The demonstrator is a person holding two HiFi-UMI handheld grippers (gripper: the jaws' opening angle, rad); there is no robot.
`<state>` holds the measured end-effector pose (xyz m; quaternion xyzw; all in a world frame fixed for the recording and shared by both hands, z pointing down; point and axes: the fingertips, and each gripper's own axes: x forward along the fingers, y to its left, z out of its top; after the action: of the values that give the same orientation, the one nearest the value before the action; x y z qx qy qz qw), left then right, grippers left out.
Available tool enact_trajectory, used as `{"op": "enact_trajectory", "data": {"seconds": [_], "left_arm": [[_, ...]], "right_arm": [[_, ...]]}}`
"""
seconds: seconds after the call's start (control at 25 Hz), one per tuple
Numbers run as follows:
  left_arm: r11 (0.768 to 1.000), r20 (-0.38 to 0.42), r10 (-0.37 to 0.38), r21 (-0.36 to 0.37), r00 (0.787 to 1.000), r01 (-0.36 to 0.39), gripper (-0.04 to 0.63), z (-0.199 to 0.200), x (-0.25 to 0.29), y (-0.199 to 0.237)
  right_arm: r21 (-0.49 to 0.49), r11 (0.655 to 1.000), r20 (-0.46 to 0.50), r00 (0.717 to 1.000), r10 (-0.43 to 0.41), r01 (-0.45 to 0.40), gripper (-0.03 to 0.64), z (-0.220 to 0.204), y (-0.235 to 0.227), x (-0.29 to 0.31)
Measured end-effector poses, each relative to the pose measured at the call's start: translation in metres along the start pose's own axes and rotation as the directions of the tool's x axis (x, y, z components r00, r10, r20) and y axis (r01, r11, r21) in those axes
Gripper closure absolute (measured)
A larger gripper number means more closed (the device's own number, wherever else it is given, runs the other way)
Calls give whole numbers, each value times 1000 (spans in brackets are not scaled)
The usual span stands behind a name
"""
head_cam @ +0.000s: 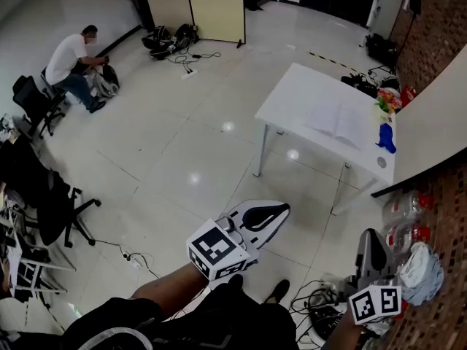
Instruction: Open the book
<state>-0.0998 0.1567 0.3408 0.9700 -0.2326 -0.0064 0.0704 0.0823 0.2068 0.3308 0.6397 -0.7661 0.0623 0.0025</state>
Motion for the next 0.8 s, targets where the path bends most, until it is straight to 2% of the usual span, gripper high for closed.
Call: {"op": "enact_trajectory", "data": {"seconds": [0.28, 0.52, 0.68, 0.8], "left_arm": [[999, 11, -26, 19, 1000, 26, 601, 5, -26, -88], [999, 12, 29, -43, 1000, -29, 600, -9, -41, -176], [997, 9, 81, 11, 997, -81, 600, -11, -47, -213], [994, -7, 107, 25, 994, -107, 600, -18, -71, -225]], "right_arm": [[-13, 1000, 37, 999, -3, 4, 611, 7, 12, -93], [-21, 999, 40, 998, 42, -41, 611, 2, 3, -190], [-15, 999, 32, 998, 51, -51, 611, -3, -7, -231], [-26, 998, 34, 997, 65, -64, 611, -8, 11, -244]]}}
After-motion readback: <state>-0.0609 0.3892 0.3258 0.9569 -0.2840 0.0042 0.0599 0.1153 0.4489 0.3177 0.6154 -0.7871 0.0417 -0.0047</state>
